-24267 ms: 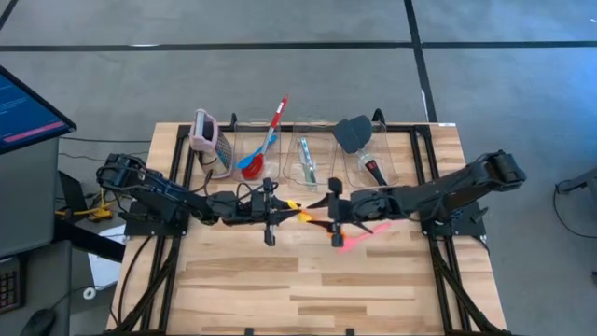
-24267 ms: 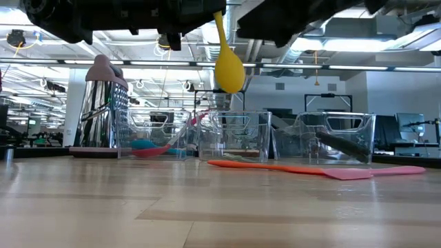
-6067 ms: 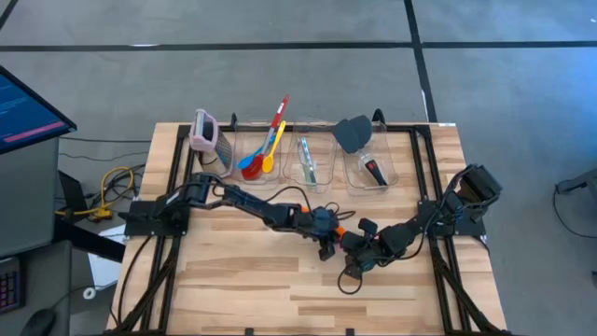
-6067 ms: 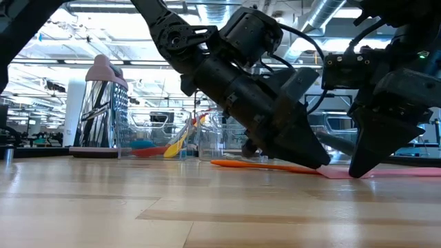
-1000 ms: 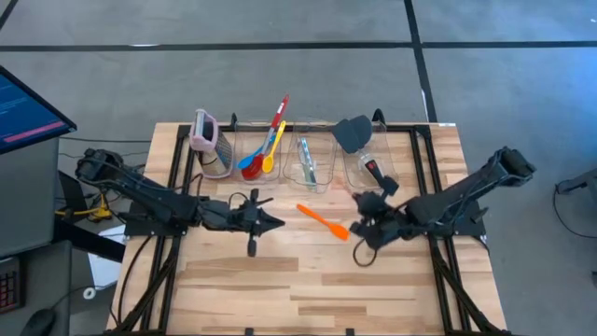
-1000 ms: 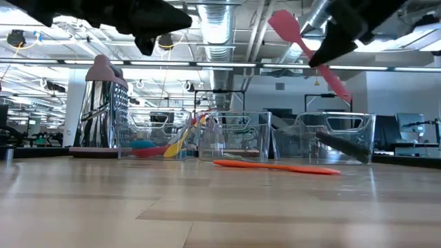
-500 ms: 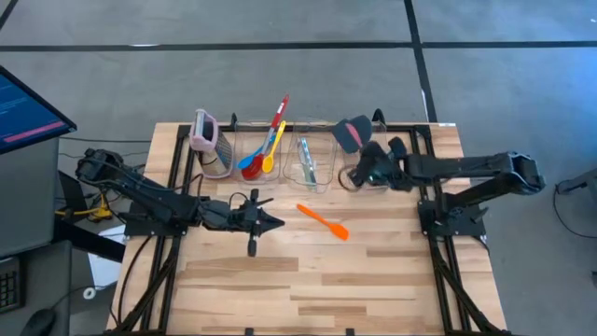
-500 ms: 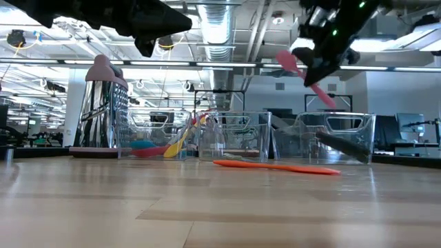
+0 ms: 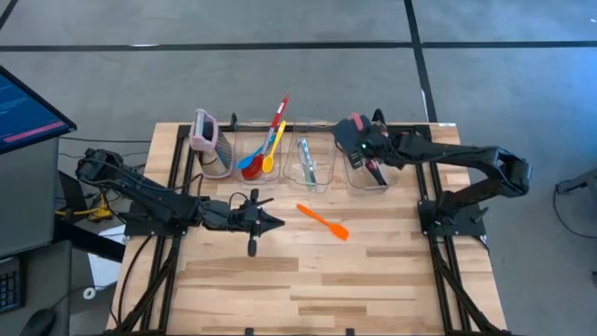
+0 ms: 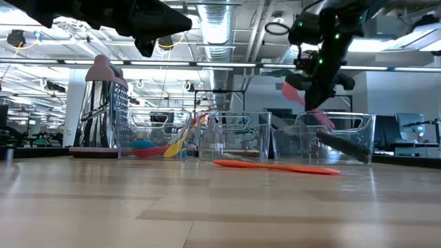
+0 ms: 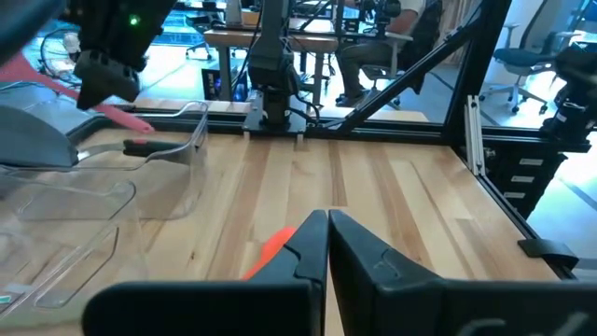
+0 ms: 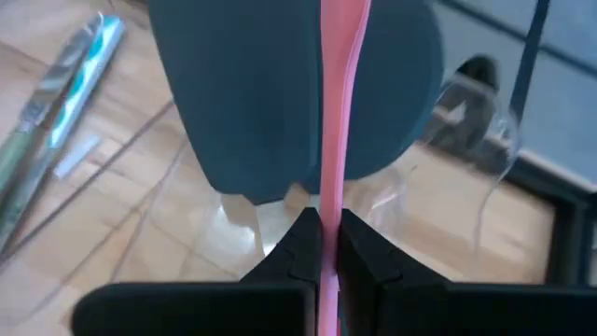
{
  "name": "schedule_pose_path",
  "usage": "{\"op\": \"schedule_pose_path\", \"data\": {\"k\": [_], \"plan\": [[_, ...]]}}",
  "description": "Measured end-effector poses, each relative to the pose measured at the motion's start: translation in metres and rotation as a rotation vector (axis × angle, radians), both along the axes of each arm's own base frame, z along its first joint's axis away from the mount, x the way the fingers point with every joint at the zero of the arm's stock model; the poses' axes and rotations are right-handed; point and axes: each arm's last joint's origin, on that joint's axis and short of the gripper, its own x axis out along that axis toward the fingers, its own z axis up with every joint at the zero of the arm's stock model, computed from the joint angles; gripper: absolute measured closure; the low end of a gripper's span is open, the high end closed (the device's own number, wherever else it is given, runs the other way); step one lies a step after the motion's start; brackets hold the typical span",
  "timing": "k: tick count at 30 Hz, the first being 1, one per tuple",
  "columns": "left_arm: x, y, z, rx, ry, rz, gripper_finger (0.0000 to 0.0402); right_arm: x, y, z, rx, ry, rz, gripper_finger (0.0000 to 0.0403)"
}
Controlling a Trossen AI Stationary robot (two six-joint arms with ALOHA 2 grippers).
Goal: Pick & Place Kitchen Items
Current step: Put the pink spatula into the right transparent bin, then put the orange spatula into the right transparent bin
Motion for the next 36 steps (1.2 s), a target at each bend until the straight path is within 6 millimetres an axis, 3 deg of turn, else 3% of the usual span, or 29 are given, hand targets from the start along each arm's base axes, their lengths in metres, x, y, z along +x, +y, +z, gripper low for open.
{"op": "schedule_pose_path", "data": {"k": [11,19,26,32,36], "plan": [[0.0,0.0,0.0,0.0,0.001,0.001,0.04,-0.001,-0.021,-0.034,0.133,0.154,-0.049,0.0389],[0.0,0.0,0.0,0.0,0.001,0.001,0.04,0.0,-0.018,-0.037,0.136,0.212,0.01,0.0262],[0.0,0.0,0.0,0.0,0.0,0.001,0.04,0.003,-0.015,0.0,0.185,0.198,0.094,0.017],[0.0,0.0,0.0,0.0,0.0,0.001,0.04,0.012,-0.002,0.046,0.311,0.088,0.221,0.0171],[0.0,0.0,0.0,0.0,0.0,0.001,0.04,0.022,0.02,0.071,0.387,0.036,0.386,0.0192]]}}
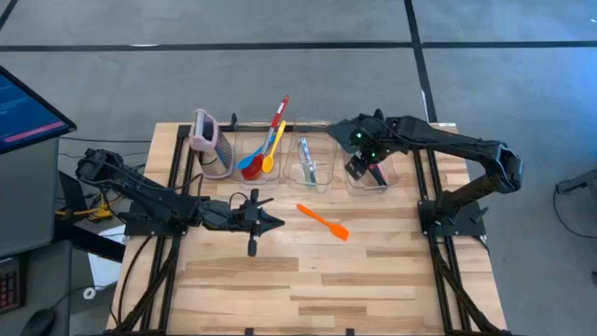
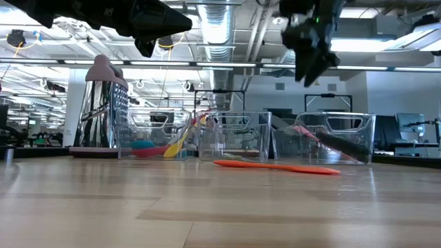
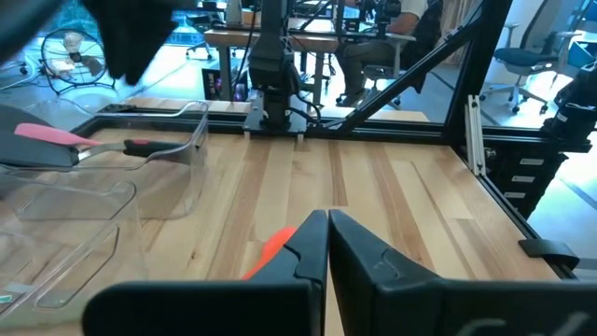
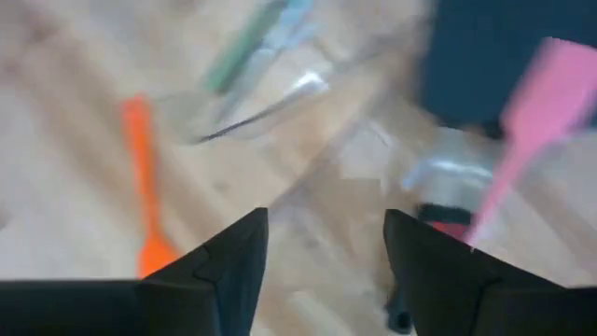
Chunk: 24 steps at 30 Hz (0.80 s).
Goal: Pick & Place Kitchen Items
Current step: Put the orange spatula into the right transparent bin
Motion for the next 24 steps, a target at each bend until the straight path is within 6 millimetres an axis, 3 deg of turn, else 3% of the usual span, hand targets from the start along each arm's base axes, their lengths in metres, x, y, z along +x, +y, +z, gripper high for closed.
{"op": "schedule_pose_path", "data": {"k": [4,10,17,24], "plan": [[0.0,0.0,0.0,0.0,0.0,0.0,0.04,0.013,0.038,0.011,-0.007,-0.02,0.208,0.0219],[0.0,0.0,0.0,0.0,0.0,0.0,0.04,0.018,0.11,0.005,-0.029,-0.002,0.45,0.027],[0.0,0.0,0.0,0.0,0.0,0.0,0.04,0.007,0.178,-0.012,-0.271,-0.051,0.391,0.0329],[0.0,0.0,0.0,0.0,0.0,0.0,0.04,-0.011,0.214,-0.041,-0.313,-0.122,0.32,0.0358]]}}
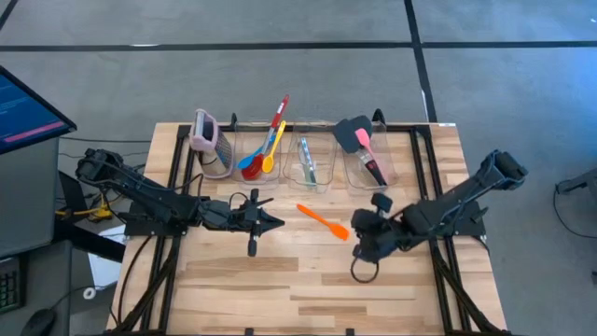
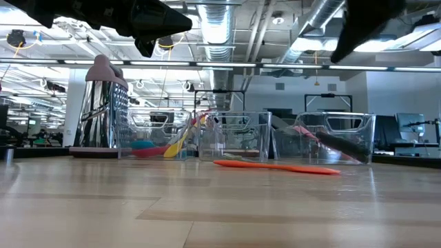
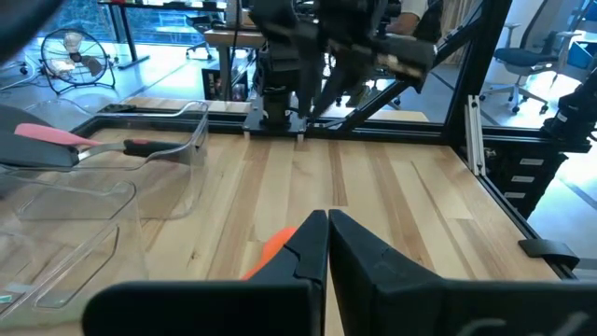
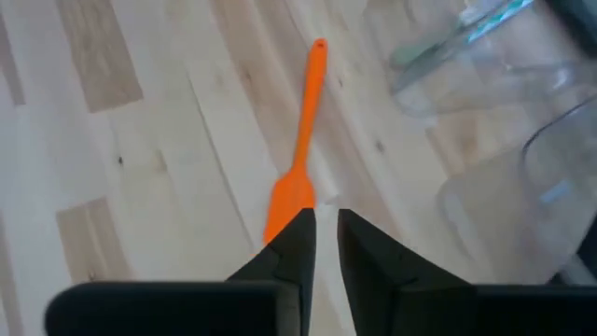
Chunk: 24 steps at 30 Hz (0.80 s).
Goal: Pick & Place Kitchen Items
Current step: Put the orange spatula into the right transparent bin
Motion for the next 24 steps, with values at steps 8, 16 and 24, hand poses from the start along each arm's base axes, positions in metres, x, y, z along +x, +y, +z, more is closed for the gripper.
{"op": "schedule_pose_path", "data": {"k": [8,16,24], "plan": [[0.0,0.0,-0.001,-0.014,0.001,0.002,0.04,-0.005,0.005,-0.042,0.055,-0.055,-0.028,0.0371],[0.012,-0.006,-0.029,-0.039,0.095,0.01,0.04,-0.006,0.003,-0.064,0.05,-0.148,-0.055,0.0398],[0.025,-0.008,-0.058,-0.016,0.135,0.05,0.04,0.019,-0.006,-0.071,0.098,-0.253,-0.033,0.0402]]}}
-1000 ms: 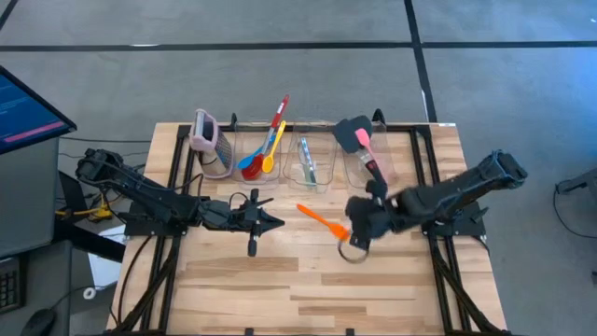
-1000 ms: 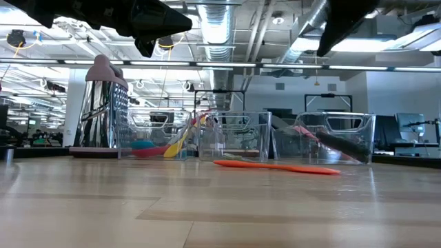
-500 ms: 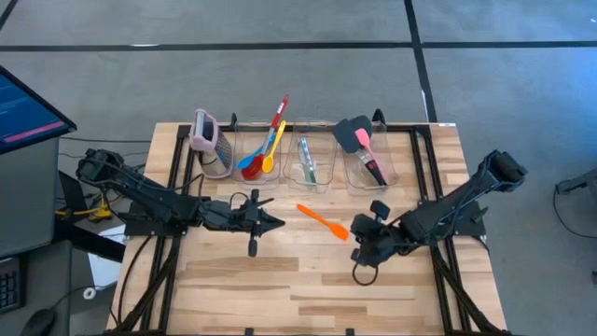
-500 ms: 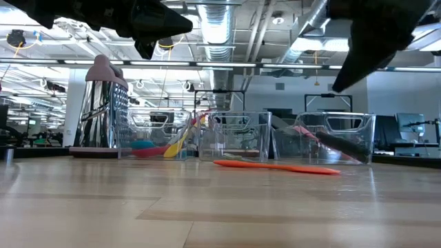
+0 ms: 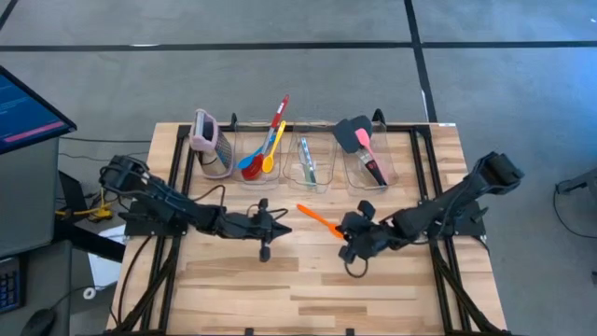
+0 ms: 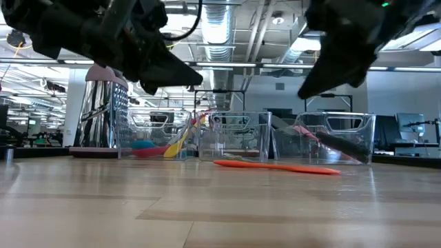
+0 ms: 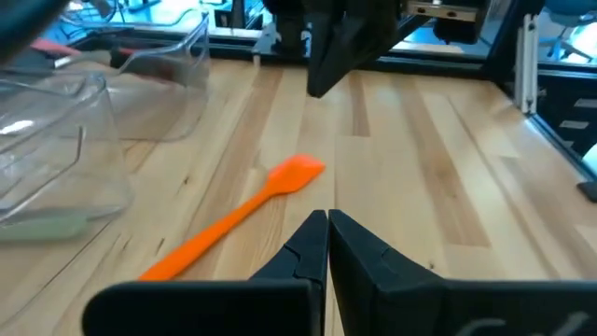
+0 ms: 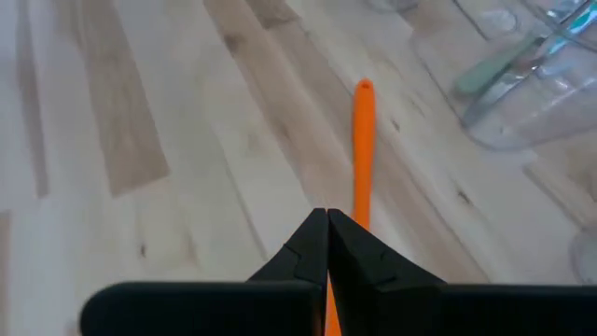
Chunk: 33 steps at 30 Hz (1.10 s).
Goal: Pick & Place Kitchen Items
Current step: Put the orange spatula into the right transparent bin
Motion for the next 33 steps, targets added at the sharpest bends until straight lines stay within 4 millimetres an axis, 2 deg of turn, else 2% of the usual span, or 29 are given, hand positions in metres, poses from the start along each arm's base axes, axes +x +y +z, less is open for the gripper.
{"op": "schedule_pose_path", "data": {"k": [2,6,12,25,33], "plan": [[0.001,0.0,-0.003,0.003,0.01,0.001,0.04,0.01,-0.005,-0.007,0.012,-0.002,-0.014,0.0402],[0.001,0.0,-0.003,0.002,0.006,0.001,0.04,0.024,-0.014,-0.036,-0.004,0.079,-0.042,0.0402],[0.0,0.0,0.0,0.001,-0.003,0.001,0.04,0.046,-0.026,-0.065,-0.058,0.065,-0.076,0.0403],[0.0,0.0,0.0,0.003,-0.004,0.0,0.04,0.078,-0.052,-0.09,-0.109,0.06,-0.157,0.0403],[0.0,0.0,0.0,0.003,-0.003,0.0,0.04,0.085,-0.065,-0.091,-0.101,0.119,-0.165,0.0403]]}}
